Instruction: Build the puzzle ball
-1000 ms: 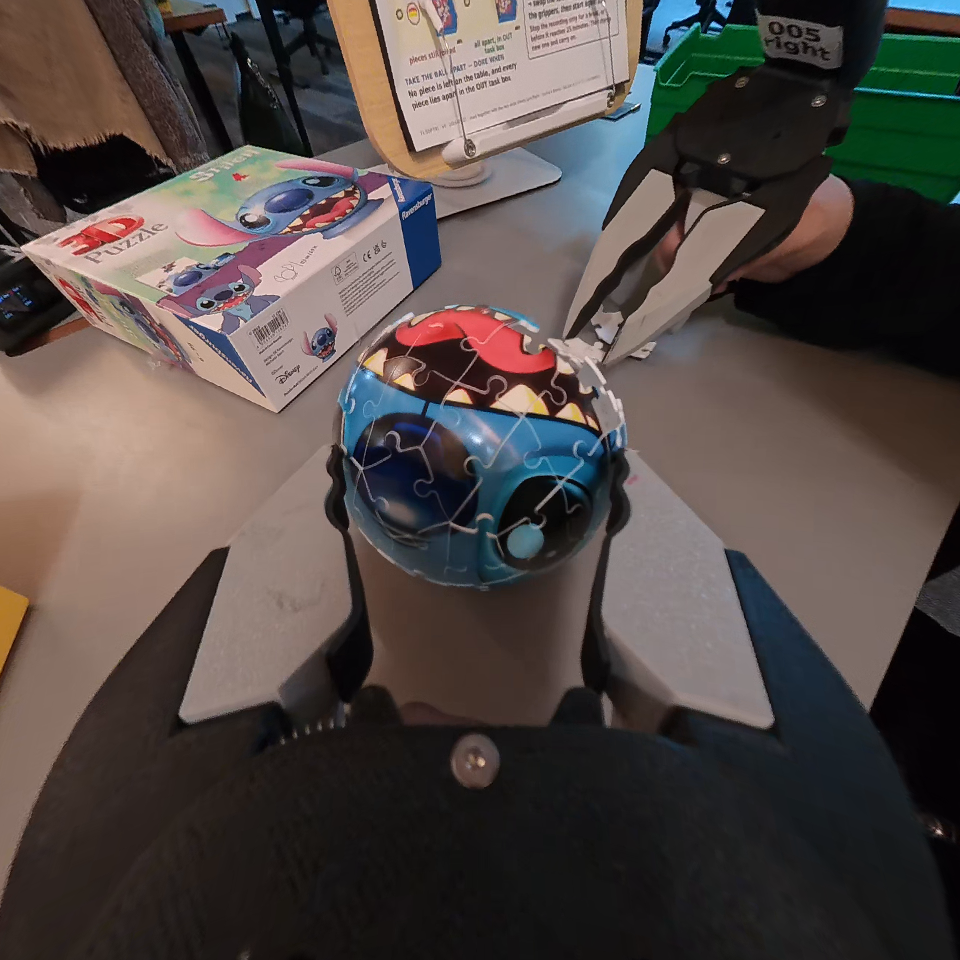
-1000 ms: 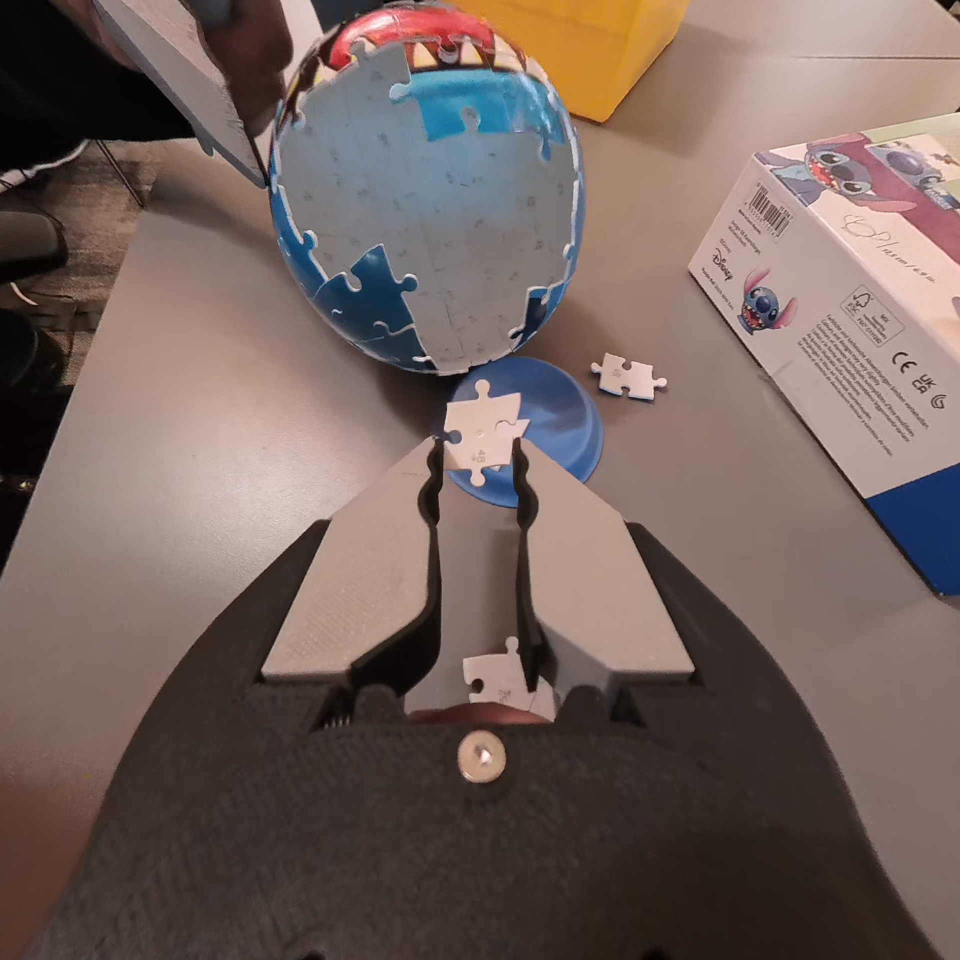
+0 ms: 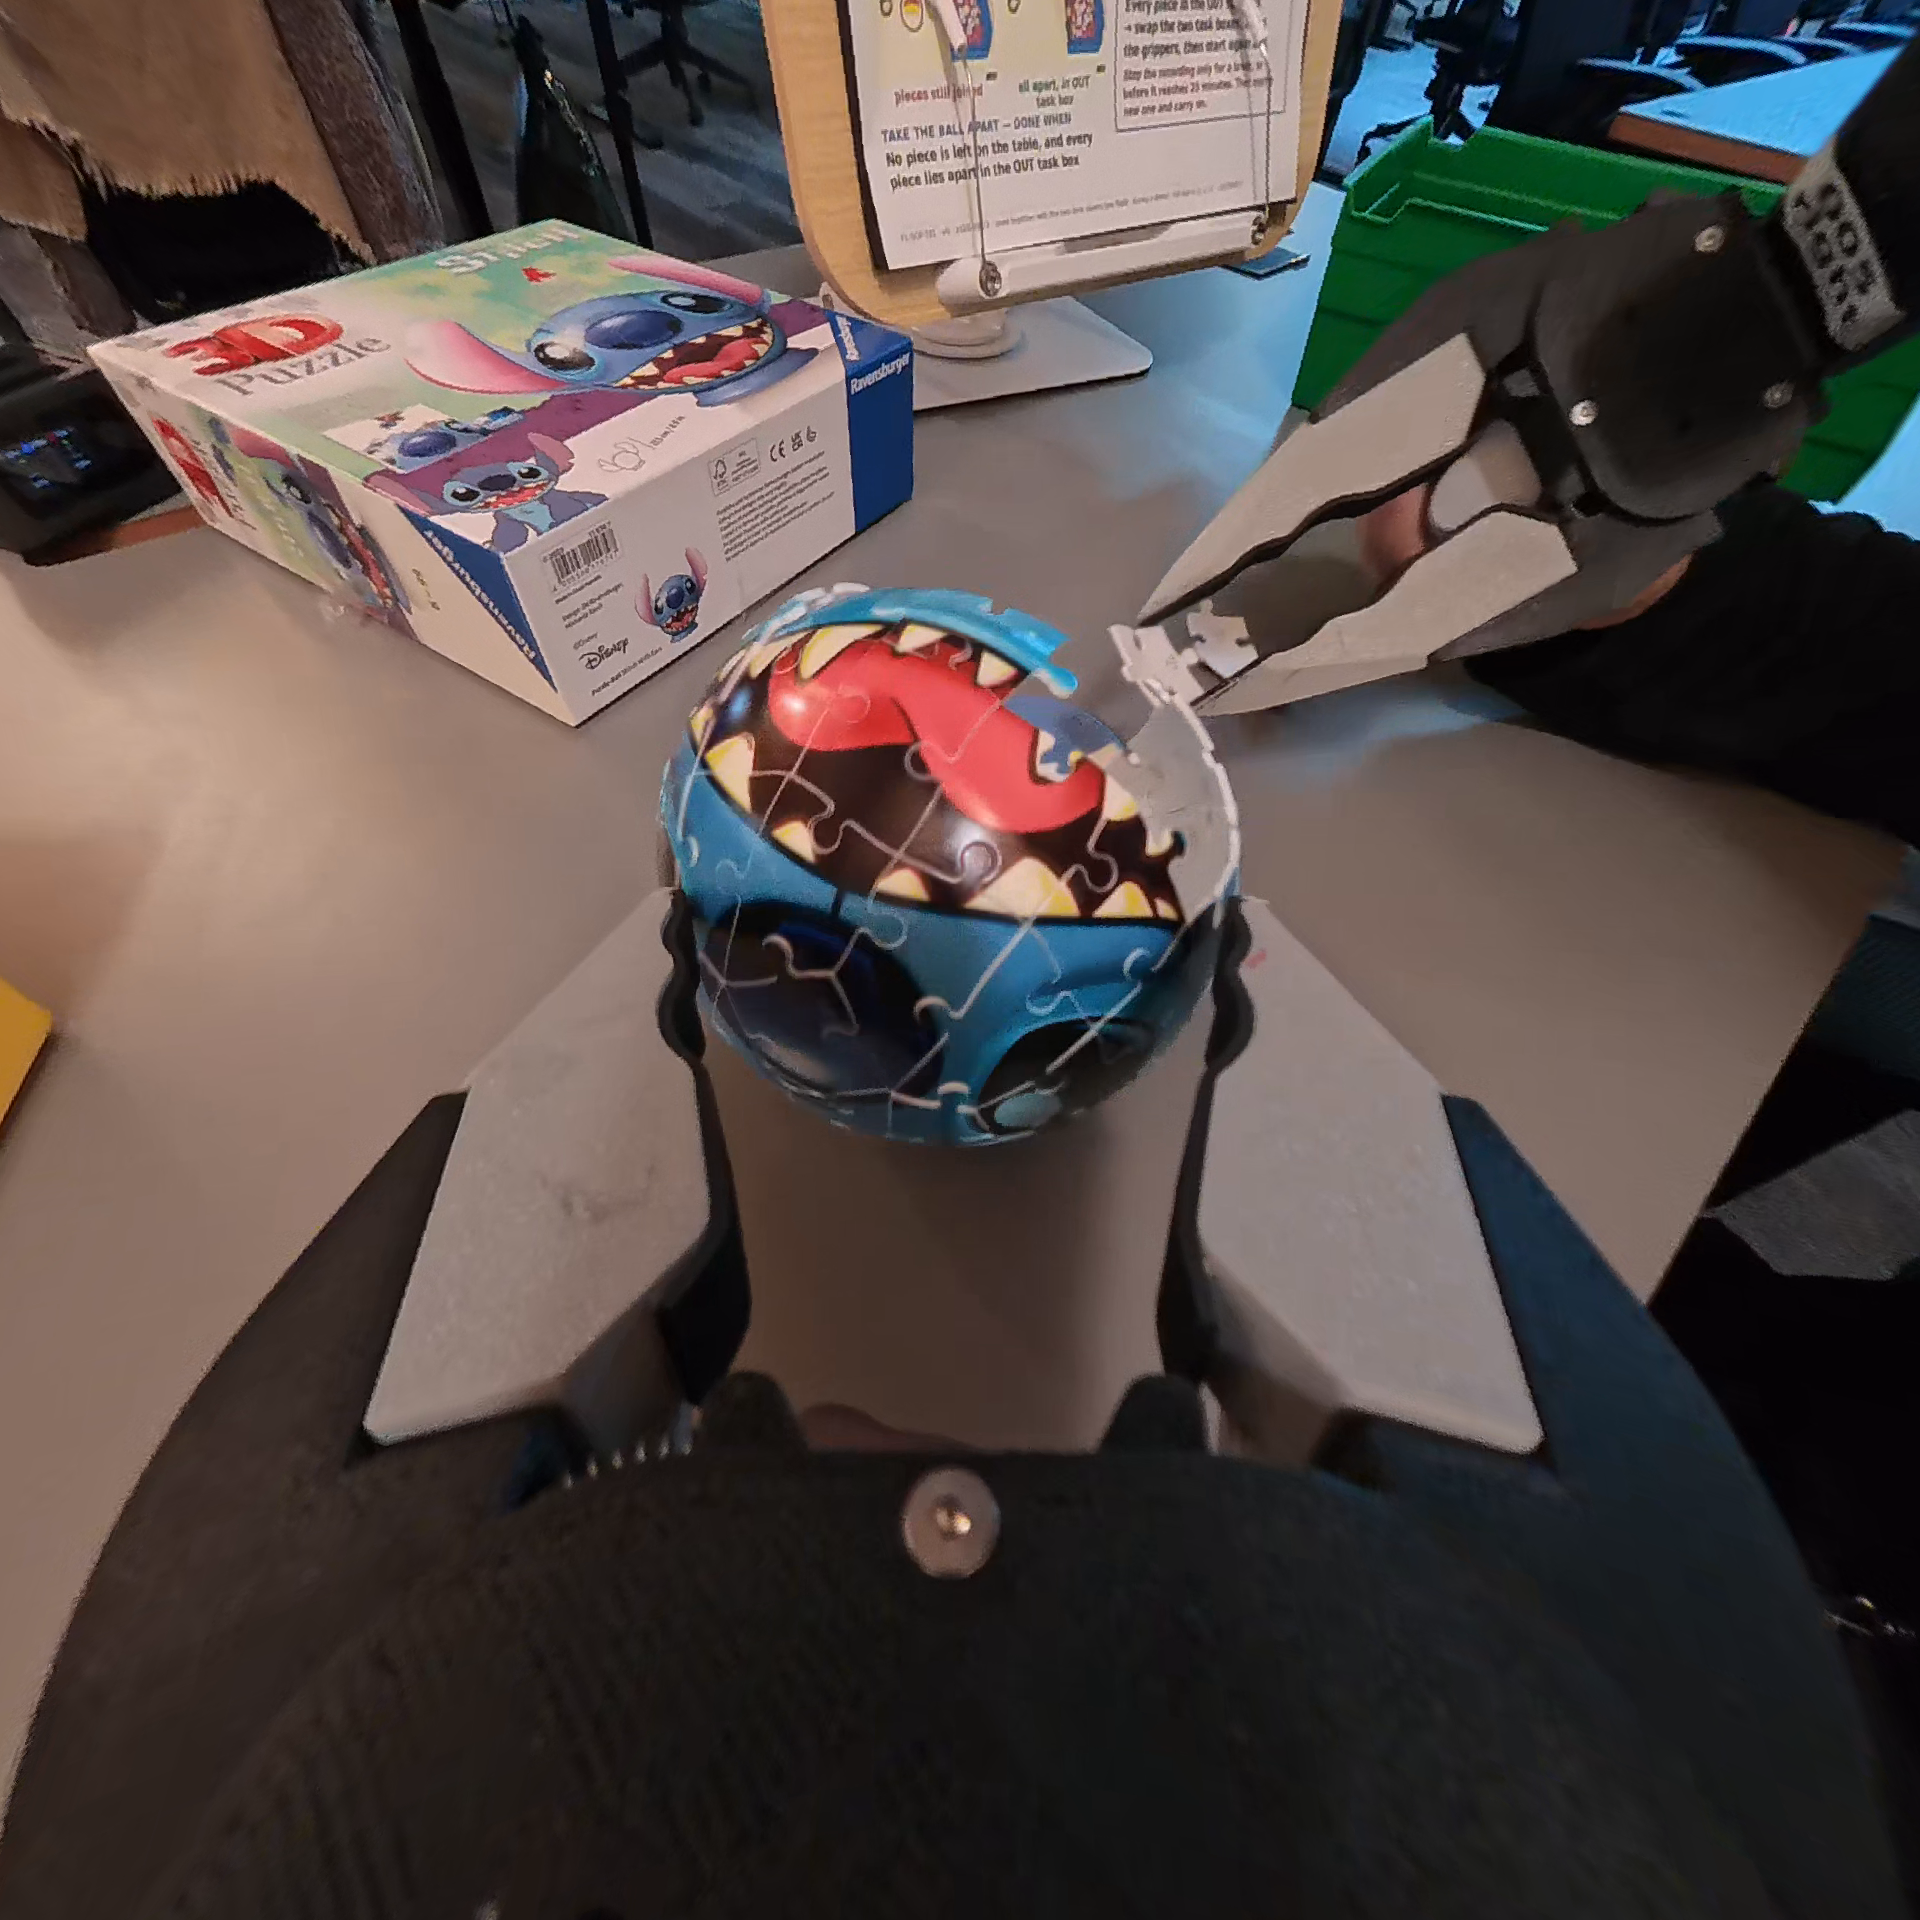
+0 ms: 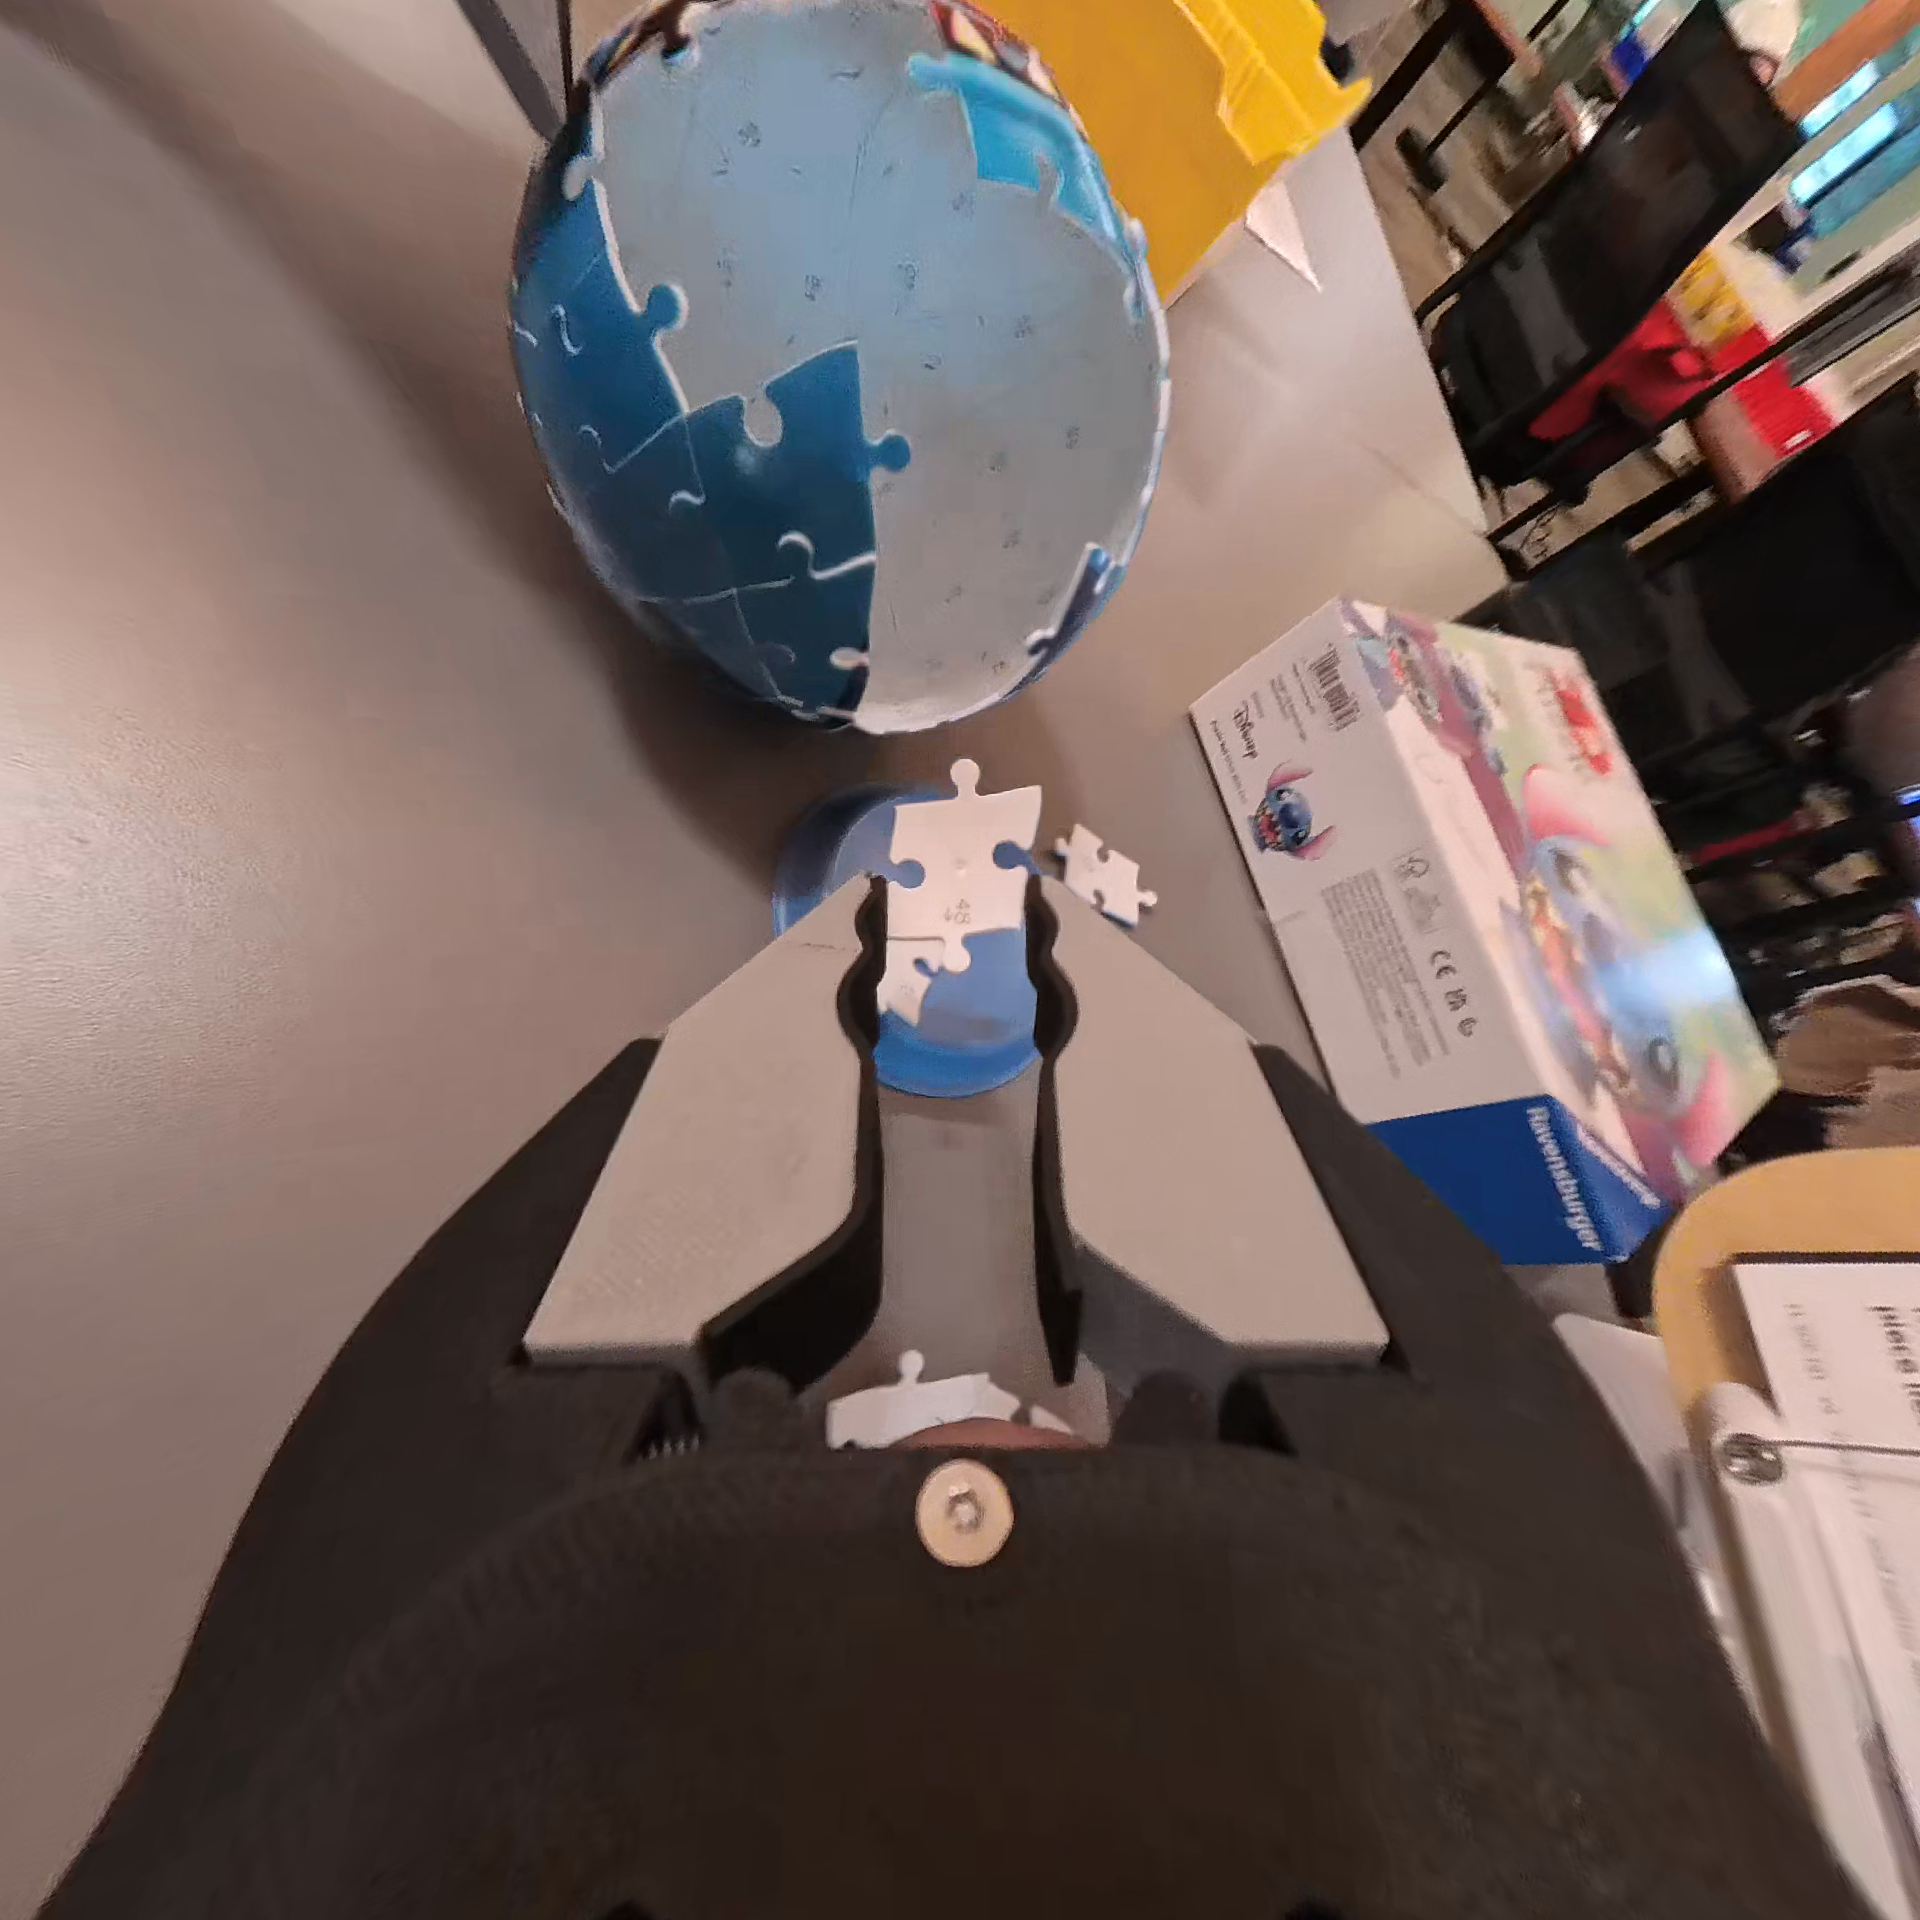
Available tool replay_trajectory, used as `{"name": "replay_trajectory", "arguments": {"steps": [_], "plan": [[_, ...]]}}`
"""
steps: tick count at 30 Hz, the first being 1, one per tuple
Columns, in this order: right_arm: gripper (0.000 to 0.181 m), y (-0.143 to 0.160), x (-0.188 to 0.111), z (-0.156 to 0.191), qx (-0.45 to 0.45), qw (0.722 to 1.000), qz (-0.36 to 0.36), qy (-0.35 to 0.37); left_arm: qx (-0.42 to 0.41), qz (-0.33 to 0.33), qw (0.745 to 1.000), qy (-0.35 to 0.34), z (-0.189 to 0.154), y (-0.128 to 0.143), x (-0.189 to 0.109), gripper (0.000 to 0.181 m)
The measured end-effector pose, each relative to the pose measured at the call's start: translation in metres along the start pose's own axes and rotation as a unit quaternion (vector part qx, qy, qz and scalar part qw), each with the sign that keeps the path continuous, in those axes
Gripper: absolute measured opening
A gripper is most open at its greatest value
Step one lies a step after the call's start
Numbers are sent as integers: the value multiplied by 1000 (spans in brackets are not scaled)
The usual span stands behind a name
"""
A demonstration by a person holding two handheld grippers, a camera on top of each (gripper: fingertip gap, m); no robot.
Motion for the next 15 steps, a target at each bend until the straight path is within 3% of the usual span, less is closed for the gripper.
{"name": "replay_trajectory", "arguments": {"steps": [8,15], "plan": [[24,-5,0,3,-2,1000,-5,9,-9,5,1000,-4,-3,7,-14,98],[24,-16,-8,0,7,999,-31,26,21,-11,999,-34,-9,-2,-38,94]]}}
Point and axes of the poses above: each gripper's, where its closed fingertips meet, x out along the fingers, y out of its underside, z = x × y across the jaws, the point moved 8 cm from there along -x, back along the fingers, and after that the axes turned 10 degrees about y, right-handed, at the moved point
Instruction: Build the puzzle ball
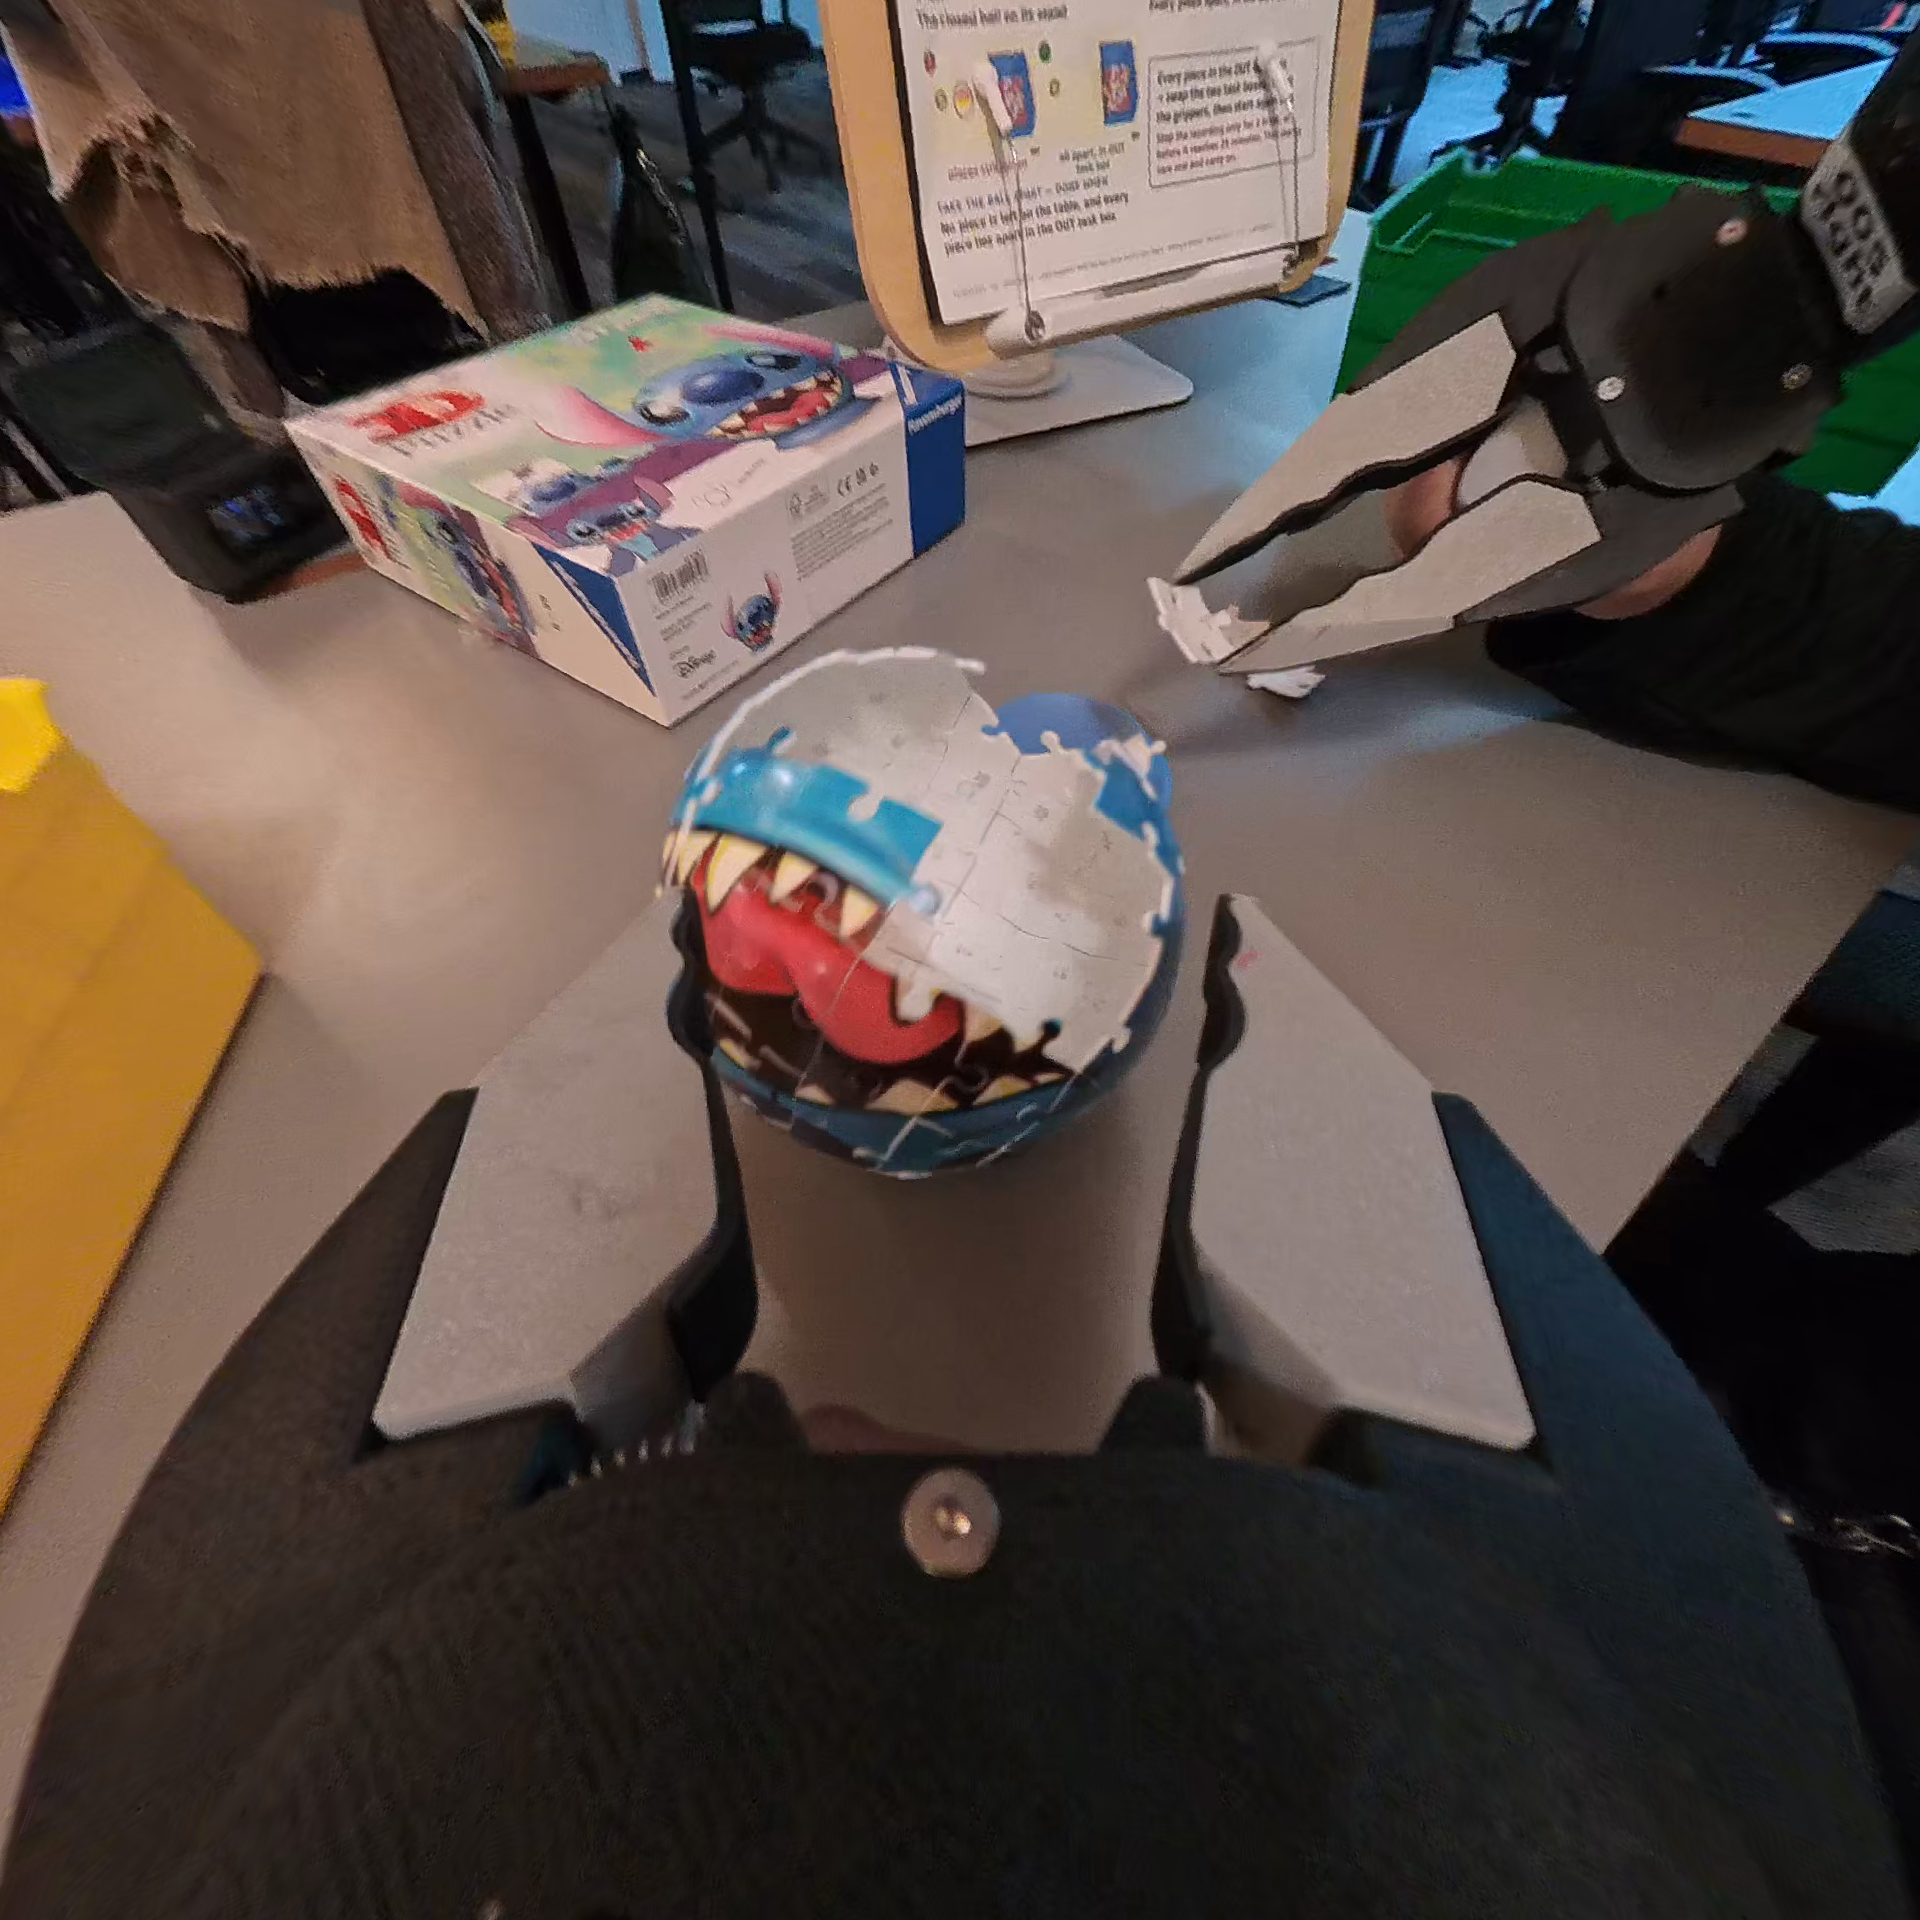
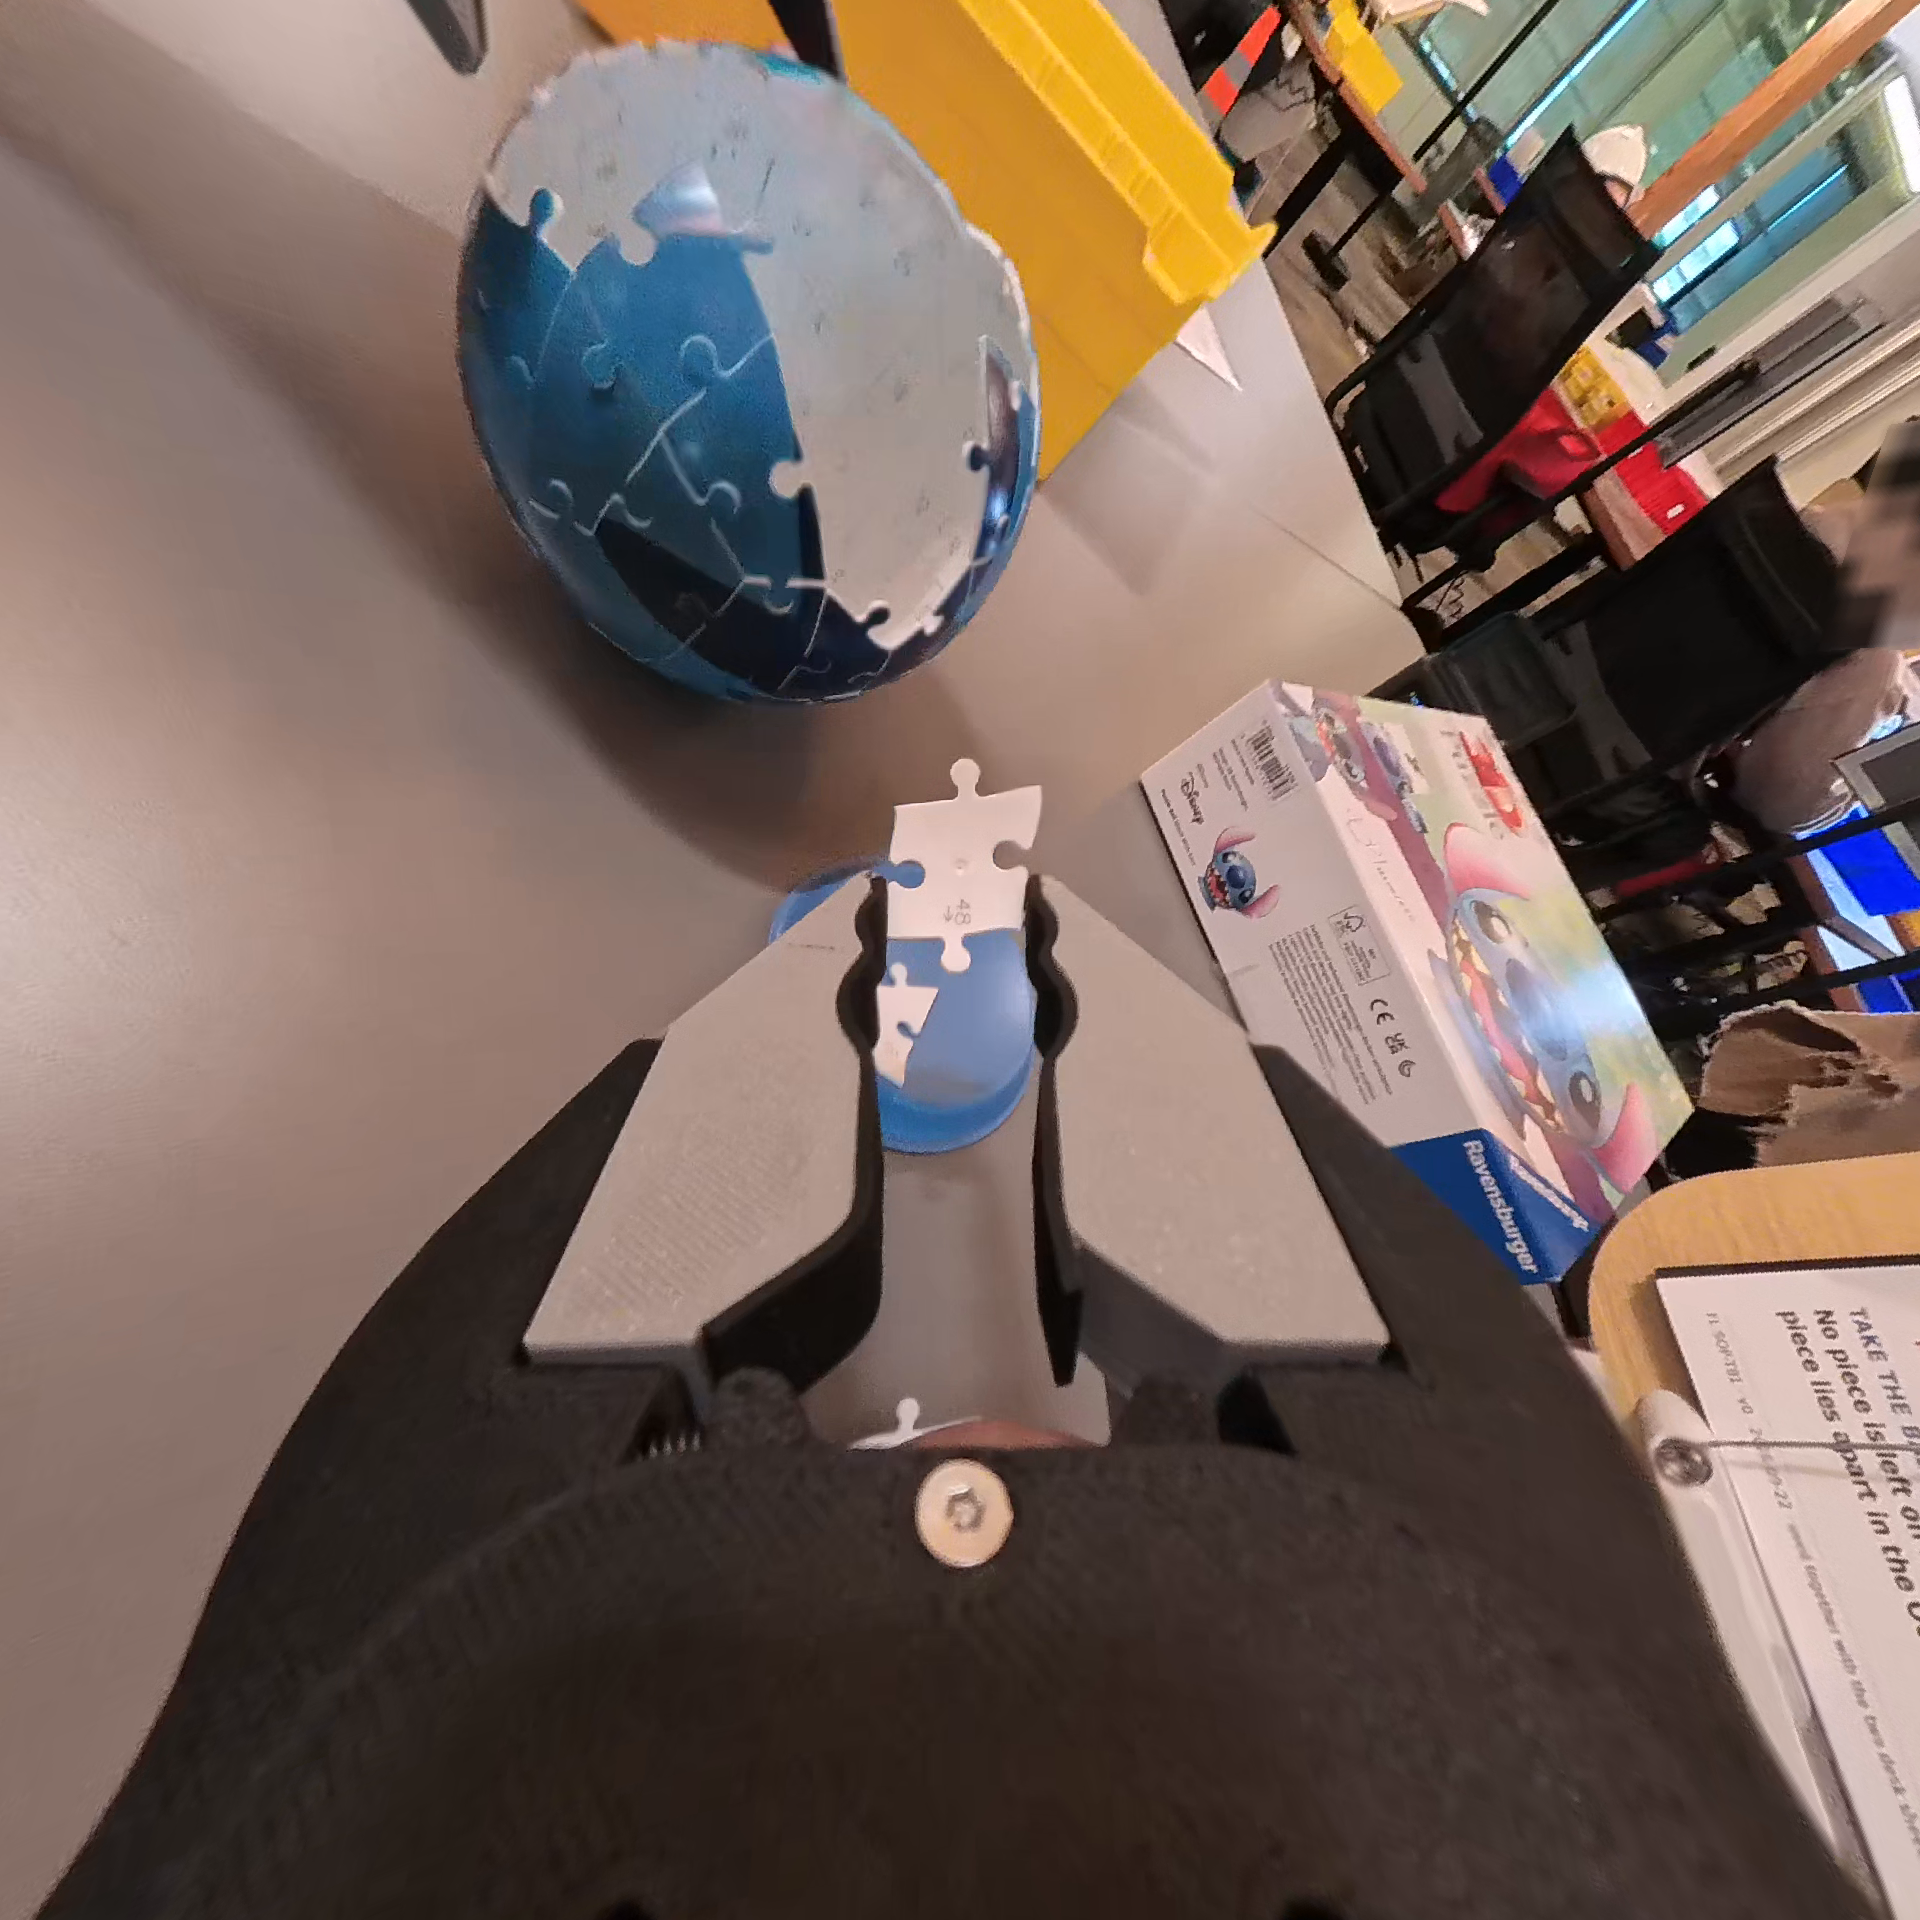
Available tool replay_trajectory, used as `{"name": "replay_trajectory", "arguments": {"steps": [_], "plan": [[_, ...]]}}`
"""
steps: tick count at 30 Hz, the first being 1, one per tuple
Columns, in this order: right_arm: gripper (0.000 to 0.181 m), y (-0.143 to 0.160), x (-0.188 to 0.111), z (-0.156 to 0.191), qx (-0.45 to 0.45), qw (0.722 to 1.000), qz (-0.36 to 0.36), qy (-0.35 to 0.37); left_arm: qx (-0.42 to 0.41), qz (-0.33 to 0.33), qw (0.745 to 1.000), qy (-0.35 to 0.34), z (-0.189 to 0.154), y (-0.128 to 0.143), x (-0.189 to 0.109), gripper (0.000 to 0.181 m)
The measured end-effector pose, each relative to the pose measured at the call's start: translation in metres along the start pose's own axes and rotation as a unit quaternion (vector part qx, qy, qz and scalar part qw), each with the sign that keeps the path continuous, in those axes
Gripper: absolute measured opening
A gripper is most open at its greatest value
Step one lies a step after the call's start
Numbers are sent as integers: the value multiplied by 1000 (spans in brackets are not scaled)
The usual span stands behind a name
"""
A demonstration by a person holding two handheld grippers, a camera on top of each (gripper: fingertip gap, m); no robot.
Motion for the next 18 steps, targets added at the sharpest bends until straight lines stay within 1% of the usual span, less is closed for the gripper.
{"name": "replay_trajectory", "arguments": {"steps": [2,8,10,12,14,15,16,18], "plan": [[24,-5,-2,1,0,1000,-9,1,9,-5,1000,-7,1,-4,-7,93],[24,-12,-2,6,7,1000,-21,-10,1,-20,1000,-22,11,-12,-22,89],[24,-15,-3,7,9,1000,-28,-10,3,-39,999,-16,7,-23,-29,84],[24,-21,-5,8,14,999,-40,-12,14,-61,998,2,-4,-38,-31,72],[24,-29,-9,9,15,998,-60,-9,26,-70,997,29,-20,-50,-25,56],[23,-33,-12,10,13,998,-69,-6,32,-61,997,45,-29,-55,-18,48],[23,-38,-14,11,9,997,-78,-2,34,-47,997,52,-36,-58,-9,43],[23,-45,-18,14,0,996,-92,6,32,-19,997,60,-47,-63,11,42]]}}
Point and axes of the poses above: each gripper's, where its closed fingertips meet, x out along the fingers, y out of its underside, z = x × y across the jaws, the point moved 8 cm from there along -x, back along the fingers, and after that the axes turned 10 degrees about y, right-handed, at the moved point
